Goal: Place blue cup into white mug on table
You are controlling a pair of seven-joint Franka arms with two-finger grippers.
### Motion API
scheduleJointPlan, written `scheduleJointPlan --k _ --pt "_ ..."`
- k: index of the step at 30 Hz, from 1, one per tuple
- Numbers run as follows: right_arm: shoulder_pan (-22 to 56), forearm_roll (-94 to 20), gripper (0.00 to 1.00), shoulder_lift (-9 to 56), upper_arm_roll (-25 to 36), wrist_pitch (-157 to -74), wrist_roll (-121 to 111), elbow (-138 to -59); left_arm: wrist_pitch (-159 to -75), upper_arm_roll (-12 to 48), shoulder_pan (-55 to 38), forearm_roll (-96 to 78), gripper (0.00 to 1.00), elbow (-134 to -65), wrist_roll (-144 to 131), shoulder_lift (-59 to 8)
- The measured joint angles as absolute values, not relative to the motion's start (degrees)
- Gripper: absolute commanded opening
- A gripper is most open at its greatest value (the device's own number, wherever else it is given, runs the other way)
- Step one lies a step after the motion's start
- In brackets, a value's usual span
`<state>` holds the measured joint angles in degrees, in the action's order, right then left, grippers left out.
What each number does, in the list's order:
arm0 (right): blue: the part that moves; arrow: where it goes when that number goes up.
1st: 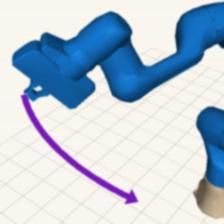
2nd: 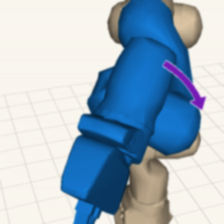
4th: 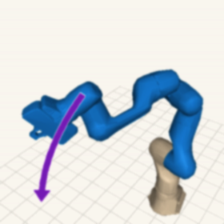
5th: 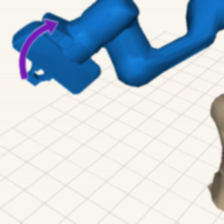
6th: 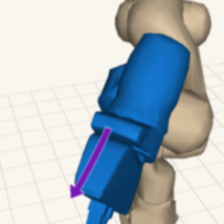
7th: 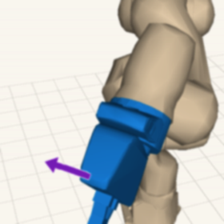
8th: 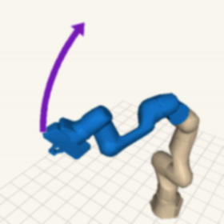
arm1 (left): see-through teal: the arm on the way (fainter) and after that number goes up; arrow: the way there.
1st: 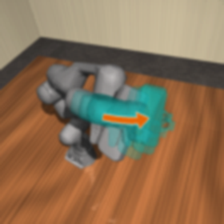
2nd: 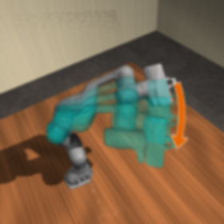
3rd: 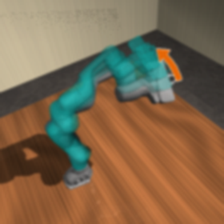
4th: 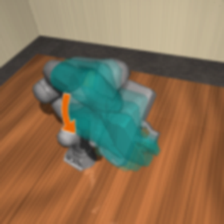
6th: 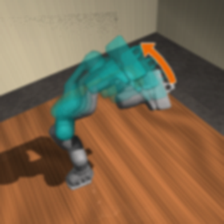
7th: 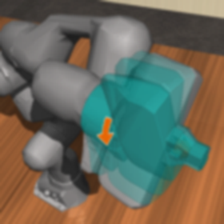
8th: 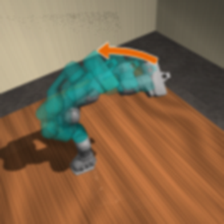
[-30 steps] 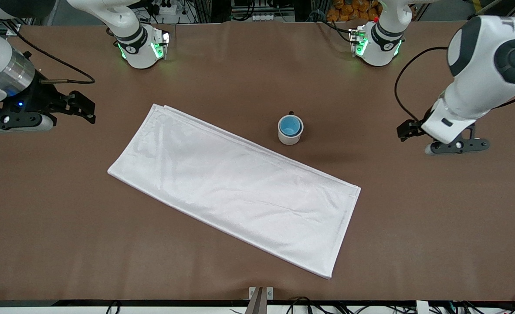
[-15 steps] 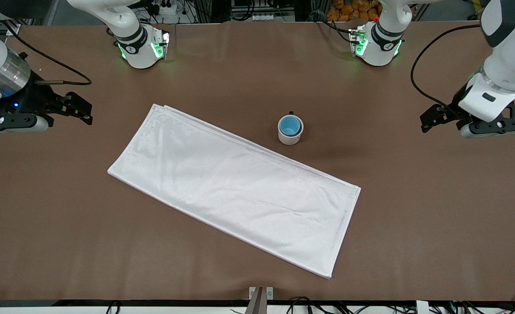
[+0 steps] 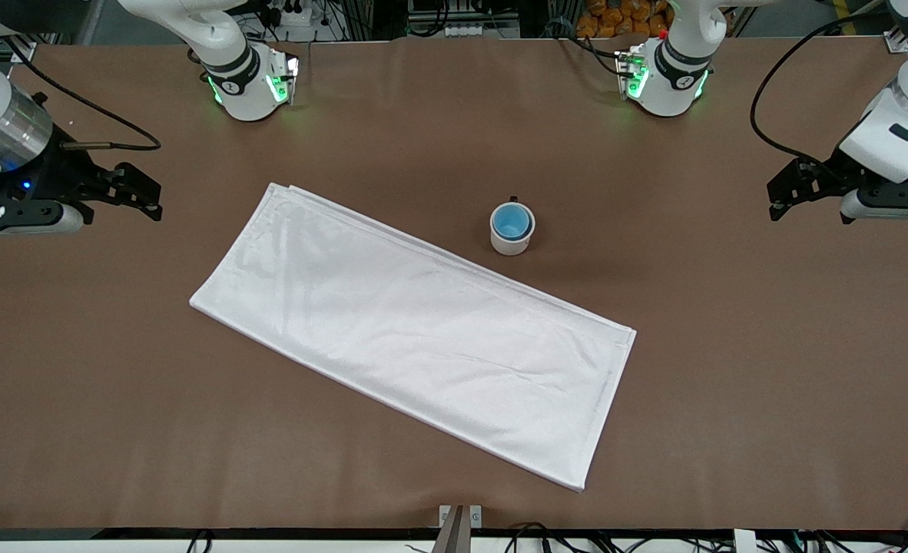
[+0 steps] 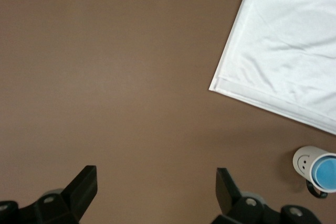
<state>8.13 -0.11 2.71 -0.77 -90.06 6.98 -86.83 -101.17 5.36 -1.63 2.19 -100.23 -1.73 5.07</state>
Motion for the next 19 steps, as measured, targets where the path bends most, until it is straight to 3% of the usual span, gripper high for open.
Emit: scheduleJointPlan --k 19 --pt "8.13 -0.11 1.00 2.76 -0.77 -90.49 6.98 -86.83 -94.89 5.36 -1.85 2.04 1.00 -96.66 0.13 5.08"
